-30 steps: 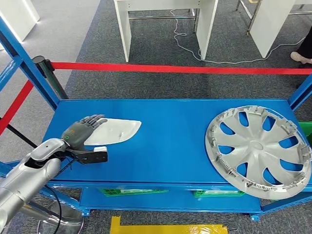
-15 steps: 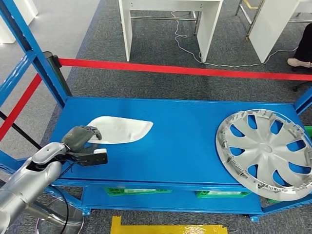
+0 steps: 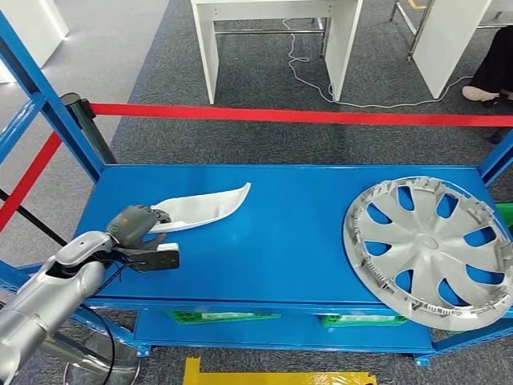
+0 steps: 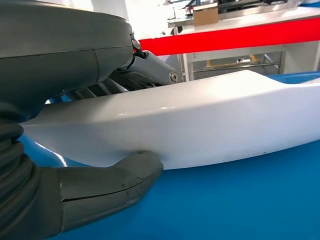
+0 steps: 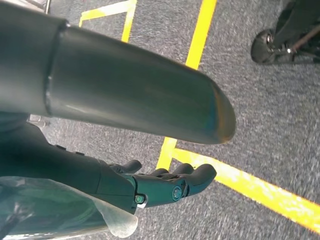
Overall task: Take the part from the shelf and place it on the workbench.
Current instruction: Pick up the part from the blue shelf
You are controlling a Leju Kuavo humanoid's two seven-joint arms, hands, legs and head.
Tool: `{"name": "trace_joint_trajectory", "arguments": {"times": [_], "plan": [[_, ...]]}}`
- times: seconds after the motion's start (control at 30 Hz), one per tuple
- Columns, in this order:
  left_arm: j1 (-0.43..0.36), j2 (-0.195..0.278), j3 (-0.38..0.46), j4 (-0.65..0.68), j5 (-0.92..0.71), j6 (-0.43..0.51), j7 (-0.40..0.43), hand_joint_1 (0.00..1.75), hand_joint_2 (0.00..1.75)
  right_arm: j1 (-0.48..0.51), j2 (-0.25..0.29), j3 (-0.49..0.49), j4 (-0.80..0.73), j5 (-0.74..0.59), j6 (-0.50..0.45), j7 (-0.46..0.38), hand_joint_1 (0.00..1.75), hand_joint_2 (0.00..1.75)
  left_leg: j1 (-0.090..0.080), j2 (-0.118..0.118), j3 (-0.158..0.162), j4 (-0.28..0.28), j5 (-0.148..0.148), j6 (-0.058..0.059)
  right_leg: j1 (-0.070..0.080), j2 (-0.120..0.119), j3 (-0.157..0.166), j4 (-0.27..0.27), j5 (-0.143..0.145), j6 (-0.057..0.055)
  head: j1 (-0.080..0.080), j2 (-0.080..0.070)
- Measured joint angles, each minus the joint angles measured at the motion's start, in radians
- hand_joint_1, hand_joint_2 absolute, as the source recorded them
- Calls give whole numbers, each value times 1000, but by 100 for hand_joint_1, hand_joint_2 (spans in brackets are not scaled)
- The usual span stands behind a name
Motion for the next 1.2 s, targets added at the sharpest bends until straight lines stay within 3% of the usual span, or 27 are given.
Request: {"name": "trace_joint_trajectory", "arguments": {"times": [0.03, 0.07, 0.1, 0.2, 0.27, 0.37, 0.43, 0.5, 0.53, 0.57, 0.6, 0.67, 0.73, 0.83, 0.9, 0.93, 1.0, 1.03, 1.07, 1.1, 1.13, 1.2], "plan": [[1, 0, -1, 0, 2, -3, -1, 175, 175, 0, 0, 0, 0, 0, 0, 0, 0, 0, 2, 0, -20, 44, -12, -2, 0, 0, 0, 0, 0, 0, 0, 0], [2, 0, -1, 0, 8, -7, -3, 175, 175, 1, 0, 0, 0, 0, 0, 0, 0, 0, 2, 0, -24, 53, -5, -3, 0, 0, 0, 1, 0, 0, 0, 0], [2, 0, 0, 0, 17, -11, -5, 175, 175, 1, 0, 0, 0, 1, 0, 0, 0, 0, 3, 0, -11, 24, 20, -2, 0, 0, 1, 1, 0, 0, 0, 0], [-2, 1, 6, -1, 58, -31, -19, 175, 175, 0, 0, 0, 0, 2, 1, 0, 0, 0, 2, 1, 82, -169, 106, 8, 2, 1, 2, 3, -1, 7, 0, 0], [-2, 1, 15, -4, 87, -46, -33, 175, 175, 0, 0, 0, 0, 3, 1, 0, 0, 0, -3, 1, 104, -222, 113, 18, 3, 1, -2, 4, 0, 19, 1, 0], [7, 0, 33, -21, 134, -49, -46, 175, 175, -1, 0, 0, 0, 6, 0, 0, 0, 0, -3, 1, 104, -229, 119, 36, 1, 1, -11, 11, -6, 37, 2, 0], [22, -9, 52, -41, 177, -35, -48, 175, 175, -2, 0, 0, 0, 9, 0, 0, 0, 0, 1, 3, 105, -235, 124, 48, 0, 2, -47, 83, -50, 44, 5, 0], [49, -25, 80, -61, 228, -23, -48, 175, 175, -1, 1, 0, 0, 13, -2, 0, 0, 0, -1, 4, 103, -235, 124, 52, -1, 2, -109, 216, -113, 48, 8, 0], [64, -33, 94, -73, 251, -20, -48, 175, 175, 0, 2, 0, 1, 15, -3, -1, 0, 0, -2, 4, 103, -235, 124, 53, -1, 2, -135, 270, -129, 49, 9, 0], [79, -41, 107, -84, 266, -19, -48, 175, 175, 0, 2, -1, 1, 16, -4, -1, 0, 0, -3, 4, 102, -235, 124, 54, -1, 2, -145, 291, -128, 49, 9, 0], [91, -49, 117, -96, 275, -19, -48, 175, 175, 1, 2, -1, 1, 16, -6, -1, 0, 0, -3, 3, 102, -234, 123, 54, -1, 2, -137, 272, -108, 48, 9, 0], [106, -60, 133, -118, 284, -18, -47, 175, 175, -2, 2, -1, 1, 16, -8, -1, 0, 0, -3, 2, 103, -231, 121, 50, -1, 1, -74, 142, -43, 43, 9, 0], [113, -68, 149, -135, 302, -19, -46, 175, 175, -5, 2, -1, 1, 17, -10, -2, 0, 0, -8, 2, 99, -225, 118, 42, 0, 2, -17, 33, -11, 36, 9, 0], [134, -84, 186, -163, 374, -11, -52, 175, 175, -3, 3, -1, 1, 19, -12, -3, 0, 0, -9, 2, 95, -225, 118, 27, 3, 3, -5, 11, -10, 23, 8, 0], [156, -102, 219, -194, 433, 8, -62, 175, 175, -3, 6, -2, 1, 19, -17, -5, 0, 0, -6, 2, 87, -202, 100, 16, 0, 2, -3, 8, -7, 12, 7, 0], [166, -111, 236, -212, 458, 21, -66, 175, 175, -4, 7, -3, 1, 20, -19, -5, 0, 0, -4, 3, 69, -162, 75, 11, -1, 1, -2, 7, -6, 8, 5, 0], [186, -130, 266, -244, 503, 49, -73, 175, 175, -7, 7, -5, 1, 20, -24, -6, 0, 0, -1, 3, 10, -26, 9, 3, -1, 1, -2, 7, -7, 2, 3, 0], [198, -139, 280, -259, 524, 66, -76, 175, 175, -7, 8, -6, 1, 20, -26, -6, 0, 0, 0, 3, -21, 39, -14, 1, -1, 2, -2, 7, -8, 2, 3, 0], [212, -148, 293, -274, 545, 86, -80, 175, 175, -7, 8, -8, 1, 20, -29, -6, 0, 0, 0, 3, -38, 74, -18, 1, -1, 3, -1, 7, -8, 1, 3, 0], [225, -159, 308, -293, 568, 112, -87, 175, 175, -6, 9, -9, 1, 20, -31, -6, 0, 0, 0, 3, -39, 70, -2, 3, -1, 4, 0, 8, -9, 1, 2, 0], [236, -171, 324, -313, 593, 142, -95, 175, 175, -5, 11, -11, 1, 21, -34, -5, 0, 0, 0, 3, -21, 25, 31, 6, 0, 4, 1, 8, -10, 2, 2, 0], [248, -196, 355, -358, 639, 207, -112, 175, 175, -6, 17, -14, 1, 21, -40, -4, 0, 0, -3, 3, 43, -117, 101, 17, 2, 4, 4, 9, -13, 6, 3, 0]]}}
